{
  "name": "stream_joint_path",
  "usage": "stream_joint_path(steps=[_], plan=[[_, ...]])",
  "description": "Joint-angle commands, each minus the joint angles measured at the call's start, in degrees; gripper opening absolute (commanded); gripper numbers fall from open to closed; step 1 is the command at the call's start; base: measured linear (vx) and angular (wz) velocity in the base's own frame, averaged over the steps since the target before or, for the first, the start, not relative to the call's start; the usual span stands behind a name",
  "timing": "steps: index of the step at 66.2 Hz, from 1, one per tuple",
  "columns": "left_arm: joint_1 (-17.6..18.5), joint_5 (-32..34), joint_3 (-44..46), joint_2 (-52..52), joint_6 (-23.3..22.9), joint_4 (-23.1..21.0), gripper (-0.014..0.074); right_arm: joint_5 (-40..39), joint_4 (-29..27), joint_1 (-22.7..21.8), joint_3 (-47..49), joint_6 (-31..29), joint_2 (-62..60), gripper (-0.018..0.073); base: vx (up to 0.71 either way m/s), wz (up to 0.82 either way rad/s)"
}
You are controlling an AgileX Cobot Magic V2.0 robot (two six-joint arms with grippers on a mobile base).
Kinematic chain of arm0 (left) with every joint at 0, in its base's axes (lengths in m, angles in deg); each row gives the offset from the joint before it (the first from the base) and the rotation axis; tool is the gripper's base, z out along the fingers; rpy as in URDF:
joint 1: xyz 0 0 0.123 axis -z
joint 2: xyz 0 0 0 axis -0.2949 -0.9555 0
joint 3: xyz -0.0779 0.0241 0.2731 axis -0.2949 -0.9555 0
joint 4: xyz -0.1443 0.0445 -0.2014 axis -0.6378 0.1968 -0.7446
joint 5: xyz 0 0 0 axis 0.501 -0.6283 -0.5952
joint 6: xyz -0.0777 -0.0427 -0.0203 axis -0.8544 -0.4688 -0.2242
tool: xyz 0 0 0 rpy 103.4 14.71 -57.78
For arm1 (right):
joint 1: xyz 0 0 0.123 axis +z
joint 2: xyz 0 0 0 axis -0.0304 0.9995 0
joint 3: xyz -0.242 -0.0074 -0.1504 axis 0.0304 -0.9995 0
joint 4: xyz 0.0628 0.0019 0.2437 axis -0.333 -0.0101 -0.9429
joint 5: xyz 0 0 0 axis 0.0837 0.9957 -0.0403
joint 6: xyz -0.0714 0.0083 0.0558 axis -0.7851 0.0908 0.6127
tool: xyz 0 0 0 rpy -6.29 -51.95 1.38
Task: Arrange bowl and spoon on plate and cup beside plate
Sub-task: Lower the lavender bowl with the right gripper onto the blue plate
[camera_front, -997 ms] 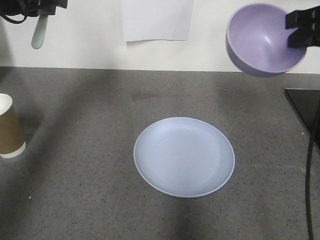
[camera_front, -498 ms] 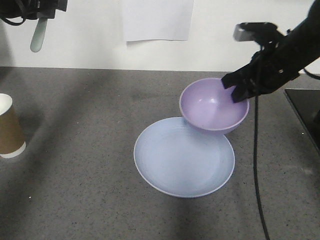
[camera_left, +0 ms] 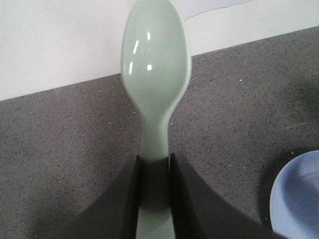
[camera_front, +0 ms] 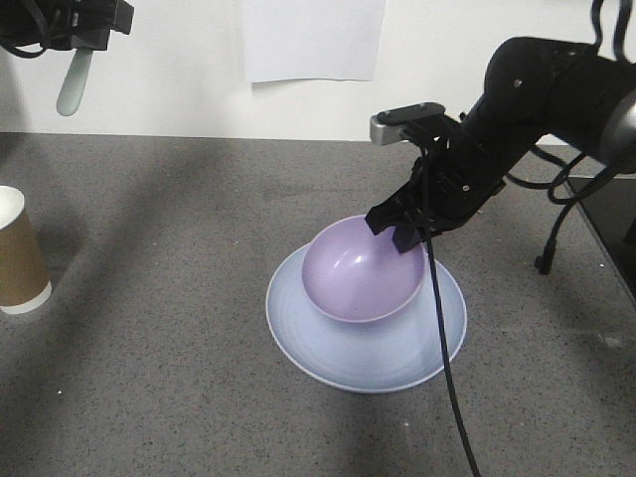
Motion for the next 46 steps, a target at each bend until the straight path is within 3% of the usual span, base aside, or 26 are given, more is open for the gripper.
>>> stream_joint_path(steps=[1,21,46], plan=[[0.16,3.04,1.79,2.58,0.01,-0.45,-0.0006,-2.94,-2.43,0.04,1.53,0.30,-1.40,0.0085,0.00,0.00],[0.16,3.05,1.79,2.58,0.13,-0.45,-0.0006,-3.26,-2.88,0.04,1.53,0.71,1.42,0.0134,0.00,0.00],[0.16,3.45,1.79,2.58,0.12,-0.45,-0.0006,-1.45,-1.98,0.04,1.53,0.77,3.09,0.0292,0.00,0.00]])
